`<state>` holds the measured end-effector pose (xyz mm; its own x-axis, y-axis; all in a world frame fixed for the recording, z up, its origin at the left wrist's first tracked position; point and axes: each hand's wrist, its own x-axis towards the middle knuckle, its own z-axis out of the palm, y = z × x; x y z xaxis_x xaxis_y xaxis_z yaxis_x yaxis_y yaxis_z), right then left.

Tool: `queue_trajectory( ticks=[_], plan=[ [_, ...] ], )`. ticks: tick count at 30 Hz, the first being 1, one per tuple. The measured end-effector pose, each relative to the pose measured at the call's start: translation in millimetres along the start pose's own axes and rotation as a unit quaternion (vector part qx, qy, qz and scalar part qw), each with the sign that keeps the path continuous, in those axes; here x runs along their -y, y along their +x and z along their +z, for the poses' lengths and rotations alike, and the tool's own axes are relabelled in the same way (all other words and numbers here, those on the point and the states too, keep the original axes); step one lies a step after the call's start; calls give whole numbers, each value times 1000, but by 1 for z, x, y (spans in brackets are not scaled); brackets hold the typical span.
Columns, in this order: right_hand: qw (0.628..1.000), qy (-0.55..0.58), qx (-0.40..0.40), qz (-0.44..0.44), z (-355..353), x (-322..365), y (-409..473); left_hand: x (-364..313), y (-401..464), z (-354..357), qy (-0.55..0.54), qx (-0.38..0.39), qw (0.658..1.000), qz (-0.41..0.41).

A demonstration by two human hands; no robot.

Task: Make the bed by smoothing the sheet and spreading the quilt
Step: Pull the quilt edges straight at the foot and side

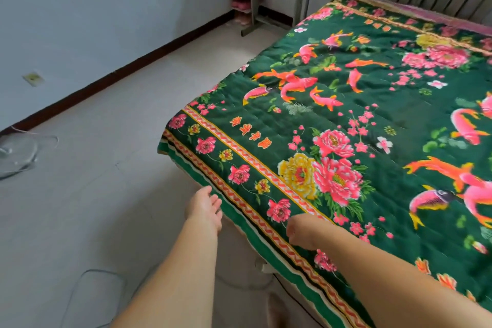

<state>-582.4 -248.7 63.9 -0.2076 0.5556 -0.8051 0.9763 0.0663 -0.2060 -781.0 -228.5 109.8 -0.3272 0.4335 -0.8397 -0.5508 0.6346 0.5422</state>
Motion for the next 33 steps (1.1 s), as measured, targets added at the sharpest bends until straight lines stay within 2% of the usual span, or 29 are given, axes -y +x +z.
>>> queue_trajectory(
  ticks=[5,9,16,21,25,29,33],
  plan=[
    [999,-19,13,-33,-27,30,36,-28,41,-4,13,-27,1000,-9],
    [1000,-5,17,-20,-51,46,65,-57,79,-2,29,-34,999,-15],
    [999,41,-8,10,-106,80,149,-126,179,19,82,4,996,-24],
    [988,139,-16,62,-130,126,237,-192,271,32,131,22,987,-96],
    [976,187,-6,108,-153,167,312,-239,355,25,131,-18,982,-136],
    [969,193,37,147,-161,183,359,-255,422,14,162,-88,965,-184],
    [965,164,84,185,-161,192,374,-254,459,20,199,-87,949,-228]
  ],
)
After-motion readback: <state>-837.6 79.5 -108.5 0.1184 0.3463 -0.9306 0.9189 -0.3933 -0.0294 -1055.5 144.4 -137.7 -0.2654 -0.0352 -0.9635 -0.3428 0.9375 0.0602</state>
